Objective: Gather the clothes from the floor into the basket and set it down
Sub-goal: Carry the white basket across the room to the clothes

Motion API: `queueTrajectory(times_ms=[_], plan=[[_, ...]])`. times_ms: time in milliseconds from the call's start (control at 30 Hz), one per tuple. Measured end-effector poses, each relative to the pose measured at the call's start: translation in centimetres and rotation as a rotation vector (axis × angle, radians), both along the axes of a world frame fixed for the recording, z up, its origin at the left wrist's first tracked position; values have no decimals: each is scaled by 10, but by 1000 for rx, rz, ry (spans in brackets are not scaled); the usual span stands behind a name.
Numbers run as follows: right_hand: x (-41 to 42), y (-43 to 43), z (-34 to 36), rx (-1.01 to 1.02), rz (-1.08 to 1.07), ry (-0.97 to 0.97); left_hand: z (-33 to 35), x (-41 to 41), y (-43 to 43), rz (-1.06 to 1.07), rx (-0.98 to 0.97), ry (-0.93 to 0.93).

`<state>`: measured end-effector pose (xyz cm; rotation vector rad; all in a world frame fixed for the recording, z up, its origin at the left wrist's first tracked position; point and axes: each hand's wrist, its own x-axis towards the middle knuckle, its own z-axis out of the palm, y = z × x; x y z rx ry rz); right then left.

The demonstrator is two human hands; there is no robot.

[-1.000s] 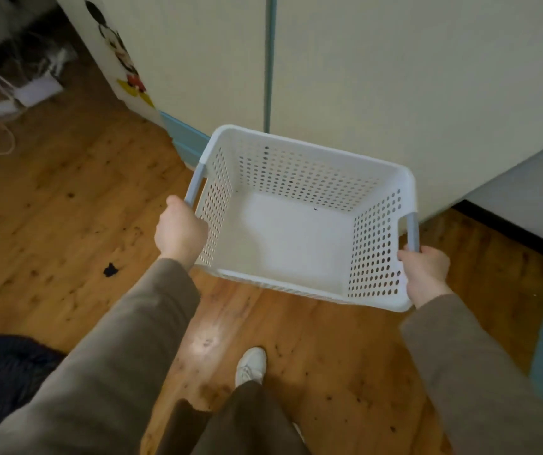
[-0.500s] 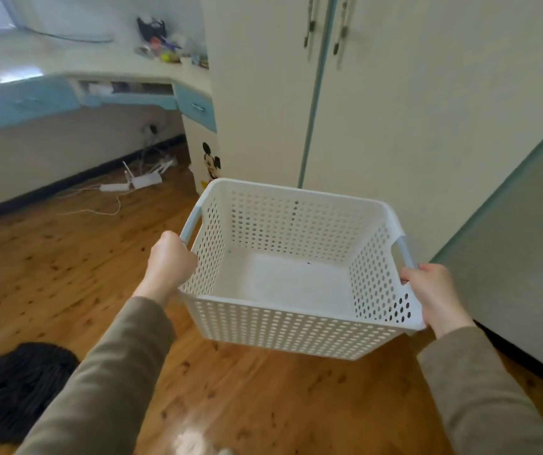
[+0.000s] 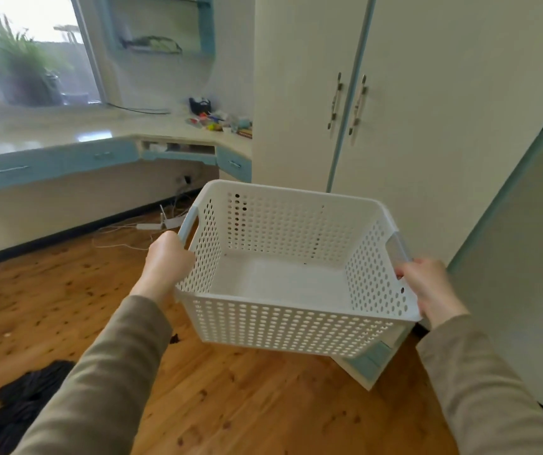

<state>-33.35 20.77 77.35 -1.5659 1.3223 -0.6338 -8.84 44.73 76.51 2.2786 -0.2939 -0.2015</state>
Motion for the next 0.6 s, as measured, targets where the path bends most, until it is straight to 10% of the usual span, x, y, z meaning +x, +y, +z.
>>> queueTrajectory(times_ms=[600], plan=[[-20, 152, 16, 38, 298, -51, 30, -75, 213, 243, -9, -84]])
